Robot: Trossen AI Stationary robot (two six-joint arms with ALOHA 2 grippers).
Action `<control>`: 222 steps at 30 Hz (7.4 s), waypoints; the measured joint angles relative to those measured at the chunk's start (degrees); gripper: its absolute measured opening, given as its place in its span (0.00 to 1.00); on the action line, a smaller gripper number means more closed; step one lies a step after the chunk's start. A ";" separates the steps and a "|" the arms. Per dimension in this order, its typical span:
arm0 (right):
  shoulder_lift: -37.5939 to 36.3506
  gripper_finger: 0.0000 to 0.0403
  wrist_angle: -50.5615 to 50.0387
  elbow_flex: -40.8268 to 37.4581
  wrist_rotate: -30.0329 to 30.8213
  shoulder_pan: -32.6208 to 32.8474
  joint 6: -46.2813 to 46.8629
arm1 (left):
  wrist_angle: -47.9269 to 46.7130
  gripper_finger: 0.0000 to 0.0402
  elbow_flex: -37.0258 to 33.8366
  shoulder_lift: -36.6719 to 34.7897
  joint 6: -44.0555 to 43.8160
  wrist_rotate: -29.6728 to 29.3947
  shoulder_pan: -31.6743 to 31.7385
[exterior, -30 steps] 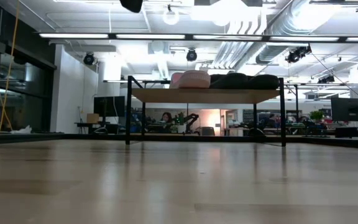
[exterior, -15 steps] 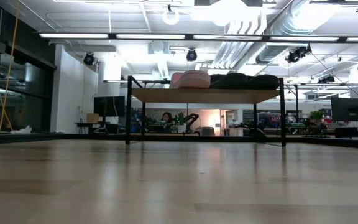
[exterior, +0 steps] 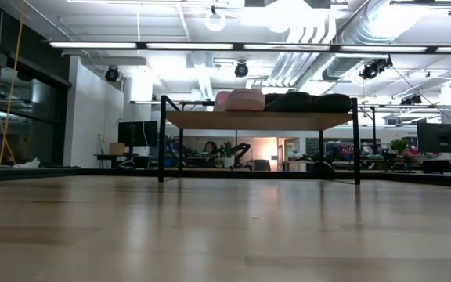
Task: Pick and place slides into the shelf
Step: Put the pink slide on the shelf
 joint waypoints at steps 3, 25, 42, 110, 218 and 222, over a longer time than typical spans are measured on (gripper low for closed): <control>0.02 0.00 0.12 0.00 -0.26 -0.27 -0.67 | -0.23 0.66 0.00 0.00 -0.16 0.00 0.04; 0.04 0.00 1.85 0.00 -0.34 -0.31 -3.21 | -1.54 0.63 0.00 0.00 -1.10 0.00 0.07; 0.04 0.00 1.74 0.00 -0.21 -0.31 -3.45 | -1.70 0.14 0.00 0.02 0.47 0.17 0.07; -3.92 0.26 -22.87 0.00 12.59 -0.46 17.08 | -11.24 0.14 -0.04 0.11 -1.28 -23.60 0.00; -3.88 0.26 -19.81 0.00 12.95 -0.55 18.04 | -2.09 0.15 2.40 22.19 -19.33 -73.30 9.20; -3.88 0.26 -19.83 0.00 12.95 -0.55 18.04 | -1.97 0.14 2.40 22.22 -19.40 -75.32 9.20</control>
